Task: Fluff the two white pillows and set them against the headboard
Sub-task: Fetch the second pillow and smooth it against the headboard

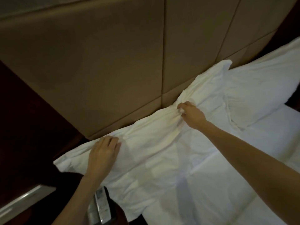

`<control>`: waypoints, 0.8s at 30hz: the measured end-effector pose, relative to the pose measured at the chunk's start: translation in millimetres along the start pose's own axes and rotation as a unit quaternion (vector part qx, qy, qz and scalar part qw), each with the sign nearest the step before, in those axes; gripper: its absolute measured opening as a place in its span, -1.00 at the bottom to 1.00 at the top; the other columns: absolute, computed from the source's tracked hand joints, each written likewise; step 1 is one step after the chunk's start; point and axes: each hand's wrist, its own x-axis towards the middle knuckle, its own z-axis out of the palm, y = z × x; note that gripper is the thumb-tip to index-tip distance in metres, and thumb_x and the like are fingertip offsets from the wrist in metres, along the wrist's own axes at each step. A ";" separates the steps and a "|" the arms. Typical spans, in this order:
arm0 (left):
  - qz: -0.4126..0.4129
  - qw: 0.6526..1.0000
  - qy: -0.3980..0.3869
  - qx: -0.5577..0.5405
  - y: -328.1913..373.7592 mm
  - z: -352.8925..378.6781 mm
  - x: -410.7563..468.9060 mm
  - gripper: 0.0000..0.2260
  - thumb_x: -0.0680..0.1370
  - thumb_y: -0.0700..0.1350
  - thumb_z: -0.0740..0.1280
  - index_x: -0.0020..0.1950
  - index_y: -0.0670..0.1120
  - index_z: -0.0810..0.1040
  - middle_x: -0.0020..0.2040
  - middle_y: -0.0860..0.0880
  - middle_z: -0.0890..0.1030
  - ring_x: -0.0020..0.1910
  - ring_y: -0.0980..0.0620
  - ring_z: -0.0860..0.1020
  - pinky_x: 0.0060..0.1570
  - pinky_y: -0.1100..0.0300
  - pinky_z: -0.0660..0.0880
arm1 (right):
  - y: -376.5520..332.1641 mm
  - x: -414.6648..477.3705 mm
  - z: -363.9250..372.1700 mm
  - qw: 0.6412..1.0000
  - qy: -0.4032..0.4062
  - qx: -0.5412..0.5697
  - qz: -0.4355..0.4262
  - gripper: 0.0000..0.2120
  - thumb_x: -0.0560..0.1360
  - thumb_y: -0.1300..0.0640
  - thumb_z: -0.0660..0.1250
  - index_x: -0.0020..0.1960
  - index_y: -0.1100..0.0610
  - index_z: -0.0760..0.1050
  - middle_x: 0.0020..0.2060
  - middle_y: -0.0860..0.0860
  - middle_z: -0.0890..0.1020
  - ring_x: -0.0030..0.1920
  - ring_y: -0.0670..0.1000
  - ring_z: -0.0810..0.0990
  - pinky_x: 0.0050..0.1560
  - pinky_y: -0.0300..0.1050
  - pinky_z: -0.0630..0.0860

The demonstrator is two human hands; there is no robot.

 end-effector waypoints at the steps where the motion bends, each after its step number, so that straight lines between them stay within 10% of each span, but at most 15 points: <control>1: -0.028 0.999 -0.011 0.010 -4.8 1.8 -10.1 -0.65 0.57 0.02 0.11 -0.04 -0.18 0.59 -0.14 -0.16 0.64 -0.21 -0.17 0.61 -0.22 0.03 0.53 | 2.5 0.2 0.9 1.000 0.007 -0.018 0.001 -0.68 0.55 0.24 0.16 0.29 0.08 0.39 0.22 0.11 0.45 0.18 0.21 0.51 0.04 0.08 0.50; 12: -0.060 0.997 -0.035 0.012 13.4 9.2 -2.5 -0.73 0.54 -0.08 0.13 -0.24 -0.15 0.53 -0.30 -0.13 0.54 -0.32 -0.15 0.53 -0.30 0.04 0.47 | 18.7 17.8 -9.1 0.989 0.057 0.013 0.132 -0.55 0.56 0.19 0.17 0.44 0.15 0.23 0.33 0.21 0.32 0.15 0.29 0.53 0.10 0.10 0.46; 18: -0.090 0.994 -0.011 -0.058 21.5 6.4 3.0 -0.90 0.38 -0.38 0.39 -0.27 -0.21 0.56 -0.36 -0.14 0.55 -0.40 -0.12 0.52 -0.39 0.08 0.48 | 9.1 43.2 -12.3 0.857 0.135 0.314 0.385 -0.13 0.47 -0.08 0.36 0.52 0.32 -0.02 0.47 0.32 0.12 0.38 0.32 0.34 0.33 0.15 0.40; 24: -0.137 0.977 0.045 -0.159 28.7 -3.0 13.1 -0.85 0.49 -0.28 0.26 -0.29 -0.22 0.51 -0.34 -0.13 0.53 -0.41 -0.09 0.50 -0.45 0.14 0.43 | 22.4 41.3 -5.0 0.810 0.158 0.403 0.396 -0.63 0.49 0.27 0.24 0.26 0.37 0.44 0.21 0.26 0.53 0.18 0.27 0.55 0.17 0.05 0.54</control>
